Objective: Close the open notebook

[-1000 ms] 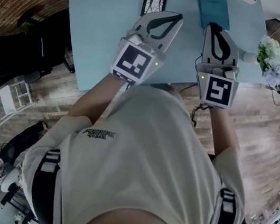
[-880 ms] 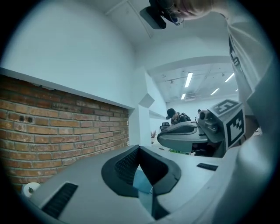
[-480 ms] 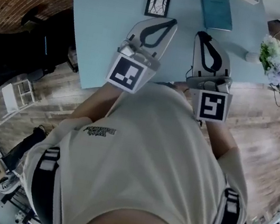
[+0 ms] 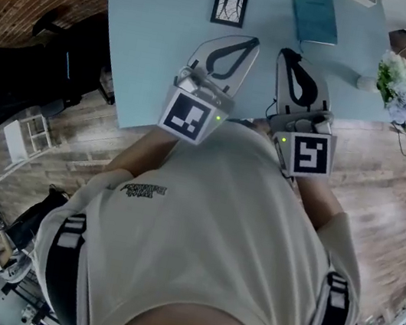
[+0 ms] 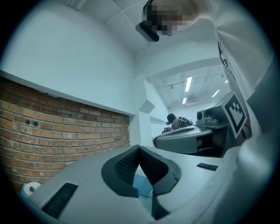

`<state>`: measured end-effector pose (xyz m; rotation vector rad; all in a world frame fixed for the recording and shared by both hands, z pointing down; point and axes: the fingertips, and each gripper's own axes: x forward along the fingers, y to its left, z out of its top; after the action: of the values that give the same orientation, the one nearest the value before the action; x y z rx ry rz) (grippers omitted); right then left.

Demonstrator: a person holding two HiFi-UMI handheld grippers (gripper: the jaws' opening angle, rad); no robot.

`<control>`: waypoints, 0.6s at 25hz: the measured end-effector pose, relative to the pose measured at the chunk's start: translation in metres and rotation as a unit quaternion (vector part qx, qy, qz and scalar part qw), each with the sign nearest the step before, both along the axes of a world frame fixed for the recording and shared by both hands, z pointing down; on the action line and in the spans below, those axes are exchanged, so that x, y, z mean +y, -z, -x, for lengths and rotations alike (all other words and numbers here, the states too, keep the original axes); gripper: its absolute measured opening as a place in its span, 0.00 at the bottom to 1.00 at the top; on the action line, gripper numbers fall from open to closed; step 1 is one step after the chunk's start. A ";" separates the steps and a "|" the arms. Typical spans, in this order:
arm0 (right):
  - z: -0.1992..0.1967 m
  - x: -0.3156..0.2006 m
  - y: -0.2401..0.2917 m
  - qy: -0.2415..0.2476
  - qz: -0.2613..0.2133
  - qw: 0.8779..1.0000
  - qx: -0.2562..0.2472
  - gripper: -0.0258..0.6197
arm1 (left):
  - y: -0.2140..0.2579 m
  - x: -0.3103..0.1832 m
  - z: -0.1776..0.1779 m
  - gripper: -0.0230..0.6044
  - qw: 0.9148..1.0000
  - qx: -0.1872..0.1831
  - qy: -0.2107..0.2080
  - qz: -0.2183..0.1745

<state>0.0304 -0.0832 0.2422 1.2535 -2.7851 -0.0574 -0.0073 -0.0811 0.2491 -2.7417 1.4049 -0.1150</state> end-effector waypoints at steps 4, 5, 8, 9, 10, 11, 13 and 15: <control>0.001 -0.001 -0.002 0.005 0.009 1.000 -0.005 0.04 | -0.002 0.000 -0.003 0.05 1.000 0.003 -0.003 0.005; 0.001 -0.001 -0.002 0.005 0.009 1.000 -0.003 0.04 | -0.002 0.000 -0.002 0.05 1.000 0.004 -0.003 0.005; 0.003 -0.001 -0.002 0.007 0.007 1.000 0.001 0.04 | -0.003 -0.001 0.000 0.05 1.000 -0.001 -0.005 0.009; 0.004 -0.001 -0.002 0.008 0.008 1.000 0.000 0.04 | -0.004 -0.001 0.000 0.05 1.000 -0.003 -0.005 0.011; 0.004 -0.001 -0.002 0.008 0.007 1.000 -0.001 0.04 | -0.005 -0.001 0.000 0.05 1.000 -0.004 -0.006 0.012; 0.004 -0.002 -0.002 0.008 0.007 1.000 -0.002 0.04 | -0.006 -0.001 -0.001 0.05 1.000 -0.005 -0.006 0.014; 0.003 -0.001 -0.003 0.007 0.008 1.000 -0.003 0.04 | -0.007 -0.001 -0.002 0.05 1.000 -0.007 -0.006 0.017; 0.002 -0.001 -0.003 0.005 0.010 1.000 -0.003 0.04 | -0.008 -0.001 -0.002 0.05 1.000 -0.009 -0.008 0.019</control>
<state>0.0283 -0.0840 0.2454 1.2371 -2.7897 -0.0262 -0.0057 -0.0817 0.2571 -2.7740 1.3916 -0.1670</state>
